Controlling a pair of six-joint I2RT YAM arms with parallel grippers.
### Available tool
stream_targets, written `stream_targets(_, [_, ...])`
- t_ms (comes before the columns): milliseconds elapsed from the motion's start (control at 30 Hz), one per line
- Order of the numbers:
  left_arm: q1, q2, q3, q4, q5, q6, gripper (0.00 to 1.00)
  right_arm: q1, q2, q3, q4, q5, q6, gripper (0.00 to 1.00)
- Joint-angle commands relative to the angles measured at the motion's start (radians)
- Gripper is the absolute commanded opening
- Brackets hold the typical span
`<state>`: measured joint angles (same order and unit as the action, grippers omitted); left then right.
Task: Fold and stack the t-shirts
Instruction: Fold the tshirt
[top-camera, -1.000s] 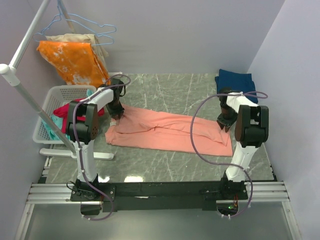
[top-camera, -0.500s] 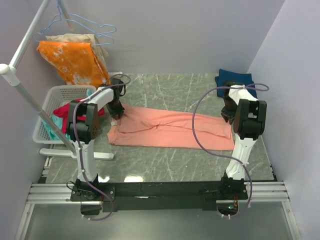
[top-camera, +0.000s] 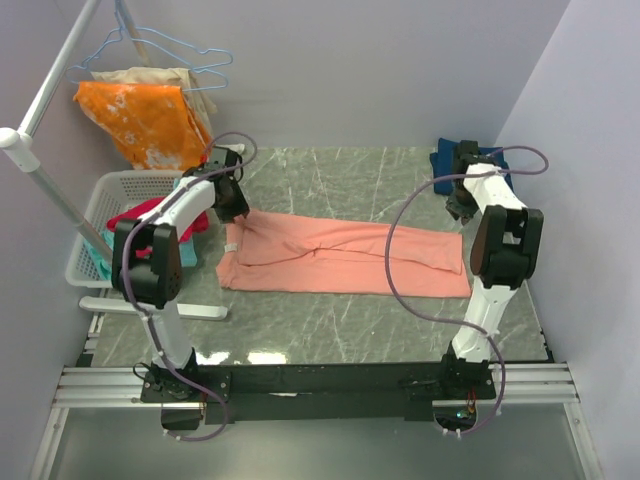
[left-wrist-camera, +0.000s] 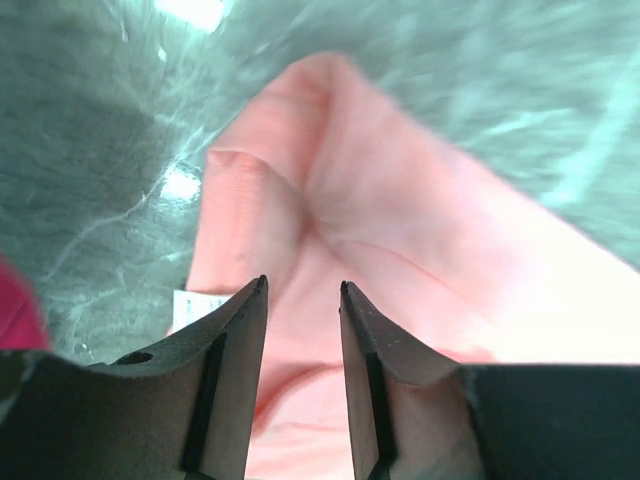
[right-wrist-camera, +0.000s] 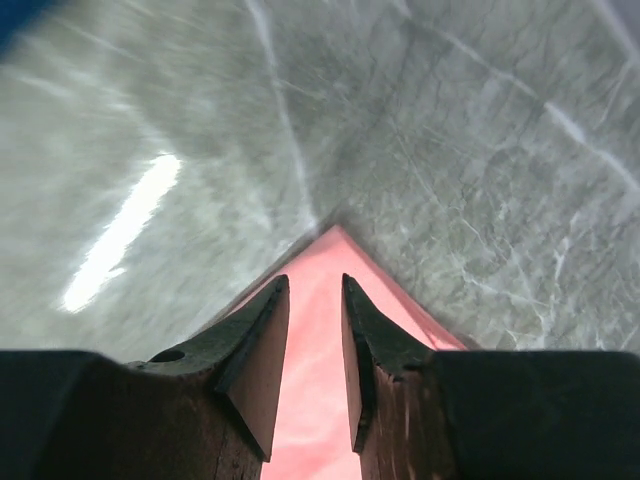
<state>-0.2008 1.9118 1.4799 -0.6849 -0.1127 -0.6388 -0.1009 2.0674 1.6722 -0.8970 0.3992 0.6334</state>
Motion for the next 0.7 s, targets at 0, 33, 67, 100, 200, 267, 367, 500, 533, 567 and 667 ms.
stream_targets(0, [-0.005,-0.111,-0.027,0.079,0.028,0.019,0.42,0.062,-0.19,-0.038,0.05,0.023,-0.018,0.37])
stream_targets(33, [-0.006,-0.109,-0.027,0.073,0.027,0.018,0.42,0.076,-0.205,-0.064,0.049,0.02,-0.017,0.37])
stream_targets(67, [-0.006,-0.099,-0.027,0.068,0.024,0.018,0.42,0.087,-0.231,-0.08,0.046,-0.006,-0.014,0.38])
stream_targets(100, [-0.006,-0.089,-0.017,0.061,0.024,0.019,0.42,0.096,-0.24,-0.115,0.041,-0.02,-0.011,0.38])
stream_targets(200, [-0.009,-0.048,0.014,0.036,0.022,0.027,0.41,0.141,-0.259,-0.202,0.044,-0.082,0.011,0.38])
stream_targets(267, [-0.011,-0.028,0.025,0.038,0.025,0.033,0.41,0.145,-0.257,-0.248,0.061,-0.12,0.02,0.38])
stream_targets(367, [-0.014,-0.004,0.051,0.044,0.039,0.034,0.41,0.145,-0.244,-0.321,0.092,-0.169,0.029,0.38])
stream_targets(500, [-0.017,0.036,0.085,0.056,0.056,0.034,0.41,0.147,-0.225,-0.388,0.13,-0.207,0.028,0.38])
stream_targets(533, [-0.018,0.058,0.091,0.056,0.056,0.034,0.41,0.147,-0.211,-0.393,0.13,-0.211,0.026,0.38])
stream_targets(567, [-0.02,0.067,0.097,0.054,0.056,0.036,0.41,0.147,-0.205,-0.393,0.125,-0.209,0.026,0.37])
stream_targets(667, [-0.026,0.105,0.121,0.05,0.042,0.037,0.41,0.148,-0.176,-0.394,0.098,-0.192,0.02,0.36])
